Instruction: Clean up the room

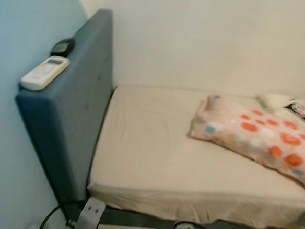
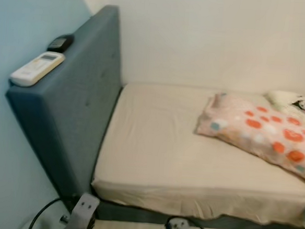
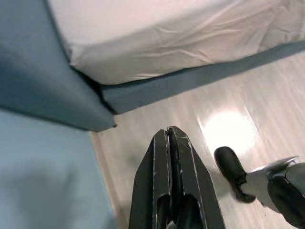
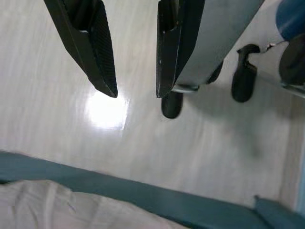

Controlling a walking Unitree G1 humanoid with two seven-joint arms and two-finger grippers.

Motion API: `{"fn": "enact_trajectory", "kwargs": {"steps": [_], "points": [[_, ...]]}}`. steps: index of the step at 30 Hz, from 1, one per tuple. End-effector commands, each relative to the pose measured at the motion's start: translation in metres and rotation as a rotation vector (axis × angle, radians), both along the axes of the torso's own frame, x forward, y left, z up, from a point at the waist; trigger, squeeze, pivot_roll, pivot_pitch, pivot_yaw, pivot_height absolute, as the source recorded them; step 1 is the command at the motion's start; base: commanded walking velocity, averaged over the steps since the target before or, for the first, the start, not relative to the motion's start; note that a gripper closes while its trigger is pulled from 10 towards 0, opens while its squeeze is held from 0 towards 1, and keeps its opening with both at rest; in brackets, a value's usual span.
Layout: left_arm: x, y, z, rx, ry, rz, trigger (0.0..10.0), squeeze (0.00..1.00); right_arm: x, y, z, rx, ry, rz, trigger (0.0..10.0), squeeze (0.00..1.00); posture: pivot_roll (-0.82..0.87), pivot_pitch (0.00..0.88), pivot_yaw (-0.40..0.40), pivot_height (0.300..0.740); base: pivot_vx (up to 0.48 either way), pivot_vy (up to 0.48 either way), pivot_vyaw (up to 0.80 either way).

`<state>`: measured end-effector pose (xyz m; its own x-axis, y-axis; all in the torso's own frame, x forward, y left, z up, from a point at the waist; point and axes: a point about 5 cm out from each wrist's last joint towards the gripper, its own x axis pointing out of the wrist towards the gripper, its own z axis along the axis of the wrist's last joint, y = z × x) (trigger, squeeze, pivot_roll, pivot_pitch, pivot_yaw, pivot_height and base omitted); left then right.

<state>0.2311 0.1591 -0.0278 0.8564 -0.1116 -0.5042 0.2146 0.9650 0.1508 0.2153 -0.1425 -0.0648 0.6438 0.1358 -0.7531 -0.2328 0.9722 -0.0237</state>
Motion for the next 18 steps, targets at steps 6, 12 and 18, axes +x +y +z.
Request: {"fn": "enact_trajectory", "kwargs": {"steps": [6, 12, 18], "points": [[-0.0014, 0.0041, -0.0014, -0.028, 0.004, 0.059, 10.0, 0.00, -0.0049, 0.0013, -0.0027, 0.009, 0.001, 0.003, 10.0, 0.00, 0.04, 0.129, -0.053, 0.740, 0.000, 0.000, 0.00], [-0.0022, 0.0071, -0.0018, -0.035, 0.005, 0.093, 10.0, 0.00, -0.0010, 0.0028, 0.0000, 0.027, -0.019, -0.006, 10.0, 0.00, 0.04, 0.126, -0.055, 0.740, 0.000, 0.000, 0.00], [-0.0024, 0.0082, -0.0018, -0.040, 0.001, 0.101, 10.0, 0.00, 0.0016, 0.0032, 0.0017, 0.031, -0.032, -0.007, 10.0, 0.00, 0.04, 0.127, -0.057, 0.740, 0.000, 0.000, 0.00]]}}
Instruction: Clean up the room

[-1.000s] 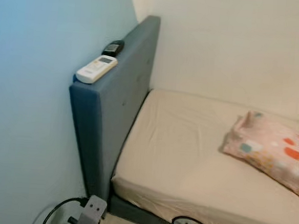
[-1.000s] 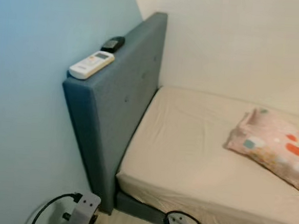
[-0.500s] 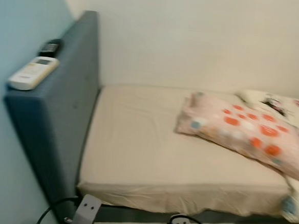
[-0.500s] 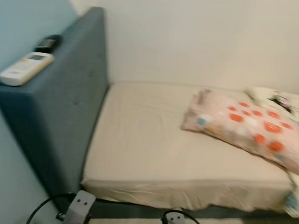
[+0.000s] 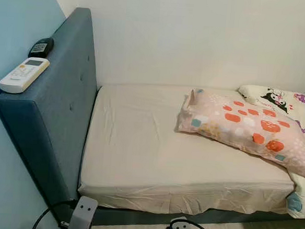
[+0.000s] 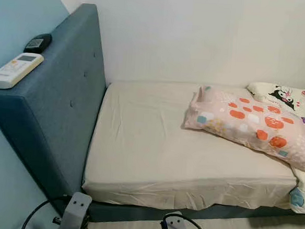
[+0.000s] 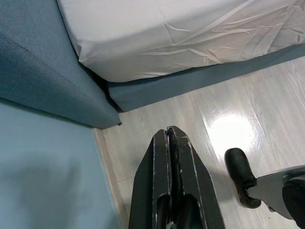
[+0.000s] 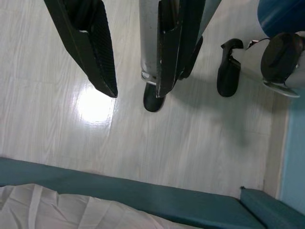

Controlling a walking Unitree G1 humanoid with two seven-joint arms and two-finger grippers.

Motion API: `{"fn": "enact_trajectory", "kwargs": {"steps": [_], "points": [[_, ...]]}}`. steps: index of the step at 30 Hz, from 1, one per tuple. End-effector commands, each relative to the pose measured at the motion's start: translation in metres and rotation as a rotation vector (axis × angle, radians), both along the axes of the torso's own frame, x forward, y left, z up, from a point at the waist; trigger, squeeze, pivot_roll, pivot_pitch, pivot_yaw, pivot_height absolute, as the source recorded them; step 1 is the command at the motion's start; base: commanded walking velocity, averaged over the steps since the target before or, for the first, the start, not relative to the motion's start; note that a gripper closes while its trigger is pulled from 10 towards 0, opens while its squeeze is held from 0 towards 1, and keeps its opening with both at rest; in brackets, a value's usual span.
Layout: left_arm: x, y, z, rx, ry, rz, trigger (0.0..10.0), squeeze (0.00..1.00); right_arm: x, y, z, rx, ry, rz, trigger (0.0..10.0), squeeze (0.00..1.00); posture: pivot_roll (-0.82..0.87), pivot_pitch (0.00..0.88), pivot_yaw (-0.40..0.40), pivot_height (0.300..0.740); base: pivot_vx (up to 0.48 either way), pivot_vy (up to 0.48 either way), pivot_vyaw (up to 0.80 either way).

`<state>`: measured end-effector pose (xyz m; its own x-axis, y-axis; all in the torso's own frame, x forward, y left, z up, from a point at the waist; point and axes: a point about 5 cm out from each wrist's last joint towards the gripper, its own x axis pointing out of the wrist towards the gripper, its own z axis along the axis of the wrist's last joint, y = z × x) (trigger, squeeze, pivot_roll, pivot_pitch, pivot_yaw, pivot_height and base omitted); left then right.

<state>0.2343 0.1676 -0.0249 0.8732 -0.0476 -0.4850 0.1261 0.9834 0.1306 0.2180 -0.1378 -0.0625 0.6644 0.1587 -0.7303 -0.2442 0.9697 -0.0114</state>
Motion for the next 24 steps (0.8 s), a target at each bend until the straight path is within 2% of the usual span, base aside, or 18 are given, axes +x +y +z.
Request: {"fn": "enact_trajectory", "kwargs": {"steps": [1, 9, 13, 15, 24], "points": [[-0.0055, -0.0005, -0.0044, -0.024, 0.016, 0.015, 10.0, 0.00, -0.0009, -0.0015, -0.0004, 0.011, -0.003, -0.019, 10.0, 0.00, 0.04, 0.126, -0.057, 0.740, 0.000, 0.000, 0.00], [-0.0033, -0.0076, 0.0015, -0.079, -0.032, -0.012, 10.0, 0.00, 0.0004, -0.0022, 0.0006, 0.012, -0.014, -0.022, 10.0, 0.00, 0.03, 0.125, -0.055, 0.740, 0.000, 0.000, 0.00], [-0.0045, -0.0088, -0.0004, -0.057, -0.023, -0.035, 10.0, 0.00, 0.0012, -0.0027, 0.0015, 0.014, -0.027, -0.027, 10.0, 0.00, 0.03, 0.125, -0.054, 0.740, 0.000, 0.000, 0.00], [-0.0046, -0.0093, 0.0003, -0.075, -0.034, -0.026, 10.0, 0.00, 0.0024, -0.0034, 0.0025, 0.013, -0.037, -0.030, 10.0, 0.00, 0.03, 0.127, -0.054, 0.740, 0.000, 0.000, 0.00], [-0.0032, -0.0066, 0.0007, -0.054, -0.035, -0.010, 10.0, 0.00, 0.0043, -0.0026, 0.0037, 0.014, -0.048, -0.028, 10.0, 0.00, 0.03, 0.126, -0.053, 0.740, 0.000, 0.000, 0.00]]}}
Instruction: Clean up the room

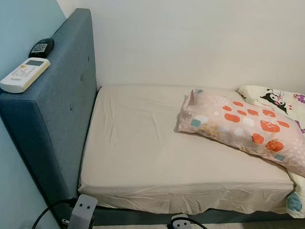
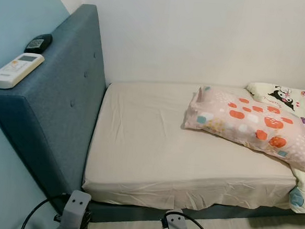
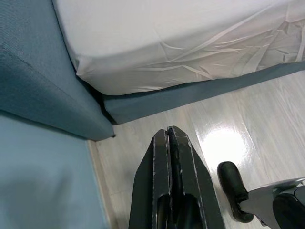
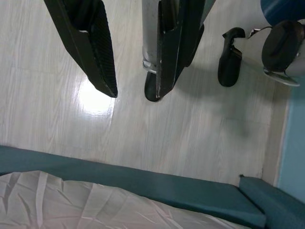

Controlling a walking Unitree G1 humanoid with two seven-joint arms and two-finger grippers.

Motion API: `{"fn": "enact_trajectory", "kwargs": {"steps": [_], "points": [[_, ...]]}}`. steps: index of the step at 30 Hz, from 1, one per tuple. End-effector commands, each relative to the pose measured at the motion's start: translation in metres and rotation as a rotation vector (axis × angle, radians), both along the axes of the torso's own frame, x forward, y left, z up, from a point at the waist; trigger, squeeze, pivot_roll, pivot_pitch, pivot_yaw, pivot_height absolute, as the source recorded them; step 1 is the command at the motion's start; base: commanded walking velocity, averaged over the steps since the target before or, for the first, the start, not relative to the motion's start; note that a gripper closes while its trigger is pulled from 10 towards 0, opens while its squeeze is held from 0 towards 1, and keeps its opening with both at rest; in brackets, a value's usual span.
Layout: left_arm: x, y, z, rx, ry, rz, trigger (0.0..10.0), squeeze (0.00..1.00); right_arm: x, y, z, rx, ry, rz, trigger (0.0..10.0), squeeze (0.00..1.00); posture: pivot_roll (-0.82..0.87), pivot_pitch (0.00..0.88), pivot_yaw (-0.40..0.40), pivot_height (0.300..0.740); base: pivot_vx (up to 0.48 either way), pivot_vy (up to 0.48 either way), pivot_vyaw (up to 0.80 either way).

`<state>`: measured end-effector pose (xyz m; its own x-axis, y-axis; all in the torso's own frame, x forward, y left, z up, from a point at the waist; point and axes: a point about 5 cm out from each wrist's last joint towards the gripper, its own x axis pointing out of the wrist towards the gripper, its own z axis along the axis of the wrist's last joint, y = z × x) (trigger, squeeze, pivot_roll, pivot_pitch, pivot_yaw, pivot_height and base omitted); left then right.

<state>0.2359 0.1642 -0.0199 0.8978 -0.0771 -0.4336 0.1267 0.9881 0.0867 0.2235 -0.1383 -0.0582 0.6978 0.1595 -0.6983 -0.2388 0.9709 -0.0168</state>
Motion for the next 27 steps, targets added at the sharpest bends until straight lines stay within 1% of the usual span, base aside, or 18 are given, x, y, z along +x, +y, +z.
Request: {"fn": "enact_trajectory", "kwargs": {"steps": [1, 12, 15, 27], "points": [[-0.0048, -0.0033, -0.0043, -0.003, 0.020, -0.004, 10.0, 0.00, -0.0011, -0.0020, -0.0005, 0.008, -0.003, -0.023, 10.0, 0.00, 0.03, 0.126, -0.053, 0.740, 0.000, 0.000, 0.00], [-0.0039, -0.0033, -0.0038, -0.005, 0.015, -0.011, 10.0, 0.00, -0.0007, -0.0014, -0.0002, 0.010, -0.007, -0.022, 10.0, 0.00, 0.03, 0.126, -0.053, 0.740, 0.000, 0.000, 0.00], [-0.0021, -0.0041, -0.0024, -0.006, 0.008, -0.017, 10.0, 0.00, -0.0006, -0.0014, -0.0001, 0.011, -0.007, -0.022, 10.0, 0.00, 0.03, 0.128, -0.051, 0.740, 0.000, -0.289, 0.00], [-0.0015, -0.0053, -0.0017, -0.002, 0.004, -0.021, 10.0, 0.00, -0.0013, -0.0012, -0.0005, 0.012, -0.006, -0.022, 10.0, 0.00, 0.03, 0.128, -0.054, 0.740, 0.000, -0.424, 0.00]]}}
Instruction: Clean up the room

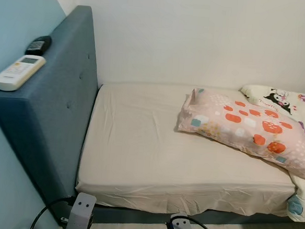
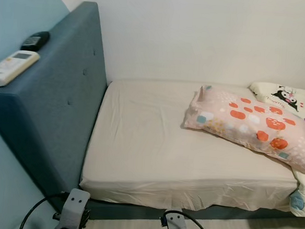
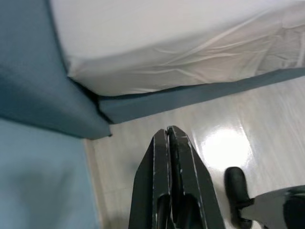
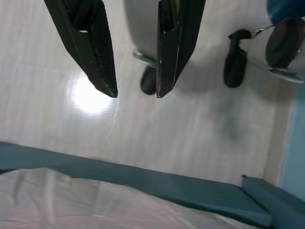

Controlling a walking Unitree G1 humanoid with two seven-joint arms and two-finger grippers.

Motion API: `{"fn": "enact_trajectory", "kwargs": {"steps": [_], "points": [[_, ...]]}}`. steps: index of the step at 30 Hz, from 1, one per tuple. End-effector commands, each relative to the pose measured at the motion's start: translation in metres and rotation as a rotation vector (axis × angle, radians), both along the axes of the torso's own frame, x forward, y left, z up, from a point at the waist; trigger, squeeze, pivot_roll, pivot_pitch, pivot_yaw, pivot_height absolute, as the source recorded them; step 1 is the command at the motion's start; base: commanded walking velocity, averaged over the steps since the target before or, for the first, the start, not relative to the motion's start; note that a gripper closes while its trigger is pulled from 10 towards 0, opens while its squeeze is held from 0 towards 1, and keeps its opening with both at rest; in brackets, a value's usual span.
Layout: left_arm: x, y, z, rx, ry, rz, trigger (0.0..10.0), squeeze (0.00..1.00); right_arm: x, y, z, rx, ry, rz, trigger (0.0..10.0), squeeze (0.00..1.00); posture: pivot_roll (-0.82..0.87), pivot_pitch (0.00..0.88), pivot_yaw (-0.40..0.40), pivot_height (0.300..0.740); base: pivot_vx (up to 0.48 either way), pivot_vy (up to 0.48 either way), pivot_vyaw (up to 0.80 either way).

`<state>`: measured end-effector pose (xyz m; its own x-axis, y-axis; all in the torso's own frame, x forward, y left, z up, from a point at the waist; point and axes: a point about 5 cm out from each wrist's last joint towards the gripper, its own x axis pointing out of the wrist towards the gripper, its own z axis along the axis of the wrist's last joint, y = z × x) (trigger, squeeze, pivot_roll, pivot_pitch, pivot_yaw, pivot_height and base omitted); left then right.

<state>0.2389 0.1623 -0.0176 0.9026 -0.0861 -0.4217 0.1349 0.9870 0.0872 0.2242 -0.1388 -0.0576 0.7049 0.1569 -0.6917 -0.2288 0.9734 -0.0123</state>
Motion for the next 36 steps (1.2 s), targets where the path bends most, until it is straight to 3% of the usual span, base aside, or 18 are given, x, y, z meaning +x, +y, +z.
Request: {"fn": "enact_trajectory", "kwargs": {"steps": [1, 31, 36], "points": [[-0.0045, -0.0032, -0.0040, 0.000, 0.017, -0.012, 10.0, 0.00, -0.0021, -0.0007, -0.0012, 0.006, 0.002, -0.012, 10.0, 0.00, 0.03, 0.128, -0.053, 0.740, 0.000, -0.428, 0.00], [-0.0031, -0.0012, -0.0023, 0.021, 0.014, -0.032, 10.0, 0.00, -0.0053, 0.0002, -0.0031, 0.011, 0.008, -0.019, 10.0, 0.00, 0.04, 0.131, -0.045, 0.740, 0.000, -0.424, 0.00], [-0.0041, -0.0017, -0.0047, 0.039, 0.043, -0.066, 10.0, 0.00, -0.0060, 0.0005, -0.0035, 0.011, 0.008, -0.020, 10.0, 0.00, 0.04, 0.130, -0.043, 0.740, 0.000, 0.000, 0.00]]}}
